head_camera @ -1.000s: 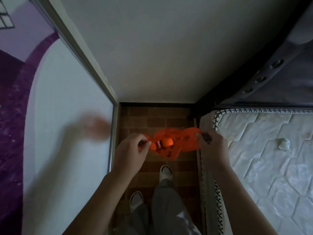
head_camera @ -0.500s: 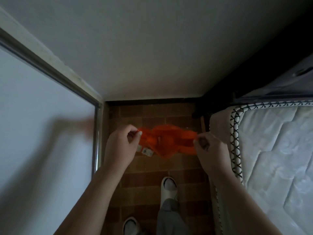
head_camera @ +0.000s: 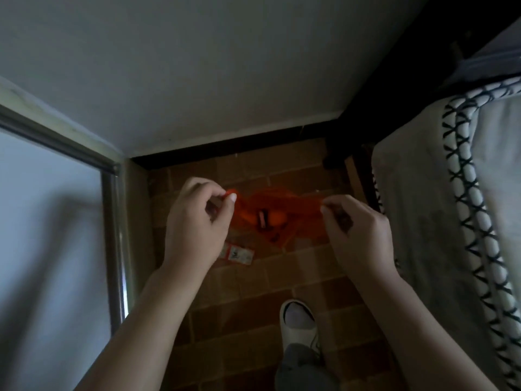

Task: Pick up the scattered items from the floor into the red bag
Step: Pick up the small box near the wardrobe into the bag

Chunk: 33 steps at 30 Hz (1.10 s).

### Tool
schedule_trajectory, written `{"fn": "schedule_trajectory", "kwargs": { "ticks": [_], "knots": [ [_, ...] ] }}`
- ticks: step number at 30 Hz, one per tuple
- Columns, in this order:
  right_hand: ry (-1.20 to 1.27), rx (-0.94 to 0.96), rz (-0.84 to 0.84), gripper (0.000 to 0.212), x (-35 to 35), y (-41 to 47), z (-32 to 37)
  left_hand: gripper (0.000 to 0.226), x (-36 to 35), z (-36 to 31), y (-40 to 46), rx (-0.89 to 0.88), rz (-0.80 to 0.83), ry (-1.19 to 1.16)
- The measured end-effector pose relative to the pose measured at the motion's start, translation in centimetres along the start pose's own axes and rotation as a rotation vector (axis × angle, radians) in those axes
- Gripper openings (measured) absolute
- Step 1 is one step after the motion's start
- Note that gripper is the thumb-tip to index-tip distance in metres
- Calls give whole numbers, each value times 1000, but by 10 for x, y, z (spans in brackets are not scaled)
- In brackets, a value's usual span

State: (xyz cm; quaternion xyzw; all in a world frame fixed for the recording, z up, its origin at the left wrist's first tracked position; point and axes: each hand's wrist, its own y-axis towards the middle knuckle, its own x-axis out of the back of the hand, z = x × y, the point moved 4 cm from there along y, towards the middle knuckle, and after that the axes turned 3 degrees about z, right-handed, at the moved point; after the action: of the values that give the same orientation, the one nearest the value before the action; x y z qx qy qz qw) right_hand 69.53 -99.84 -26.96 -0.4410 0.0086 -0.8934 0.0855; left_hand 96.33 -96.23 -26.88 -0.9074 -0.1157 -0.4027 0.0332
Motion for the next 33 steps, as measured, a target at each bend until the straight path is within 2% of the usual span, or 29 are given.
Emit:
{"fn": "schedule_trajectory", "kwargs": {
  "ticks": [6, 11, 16, 18, 20, 24, 28, 33],
  "knots": [
    [-90, 304, -126, 12, -20, 13, -21, 13, -27, 18, 7, -88, -98, -44],
    [-211, 423, -227, 11, -48, 25, -28, 22, -45, 38, 18, -149, -139, -23],
    [-270, 622, -99, 14, -113, 34, -36, 30, -60, 47, 47, -223, -109, 74],
    [-294, 626, -75, 23, -135, 36, -48, 34, -71, 49, 53, -363, -75, 176],
    [-324, 592, -45, 37, -153, 38, -61, 26, -85, 54, 54, -464, -49, 273],
    [-416, 461, 112, 65, -181, 38, -85, 22, -120, 76, 49, -533, 60, 491],
    [-443, 373, 242, 70, -204, 31, -95, 52, -147, 113, 30, -448, 224, 617],
    [-355, 304, 309, 72, -224, 21, -104, 79, -178, 152, 19, -203, 516, 706]
  ]
}}
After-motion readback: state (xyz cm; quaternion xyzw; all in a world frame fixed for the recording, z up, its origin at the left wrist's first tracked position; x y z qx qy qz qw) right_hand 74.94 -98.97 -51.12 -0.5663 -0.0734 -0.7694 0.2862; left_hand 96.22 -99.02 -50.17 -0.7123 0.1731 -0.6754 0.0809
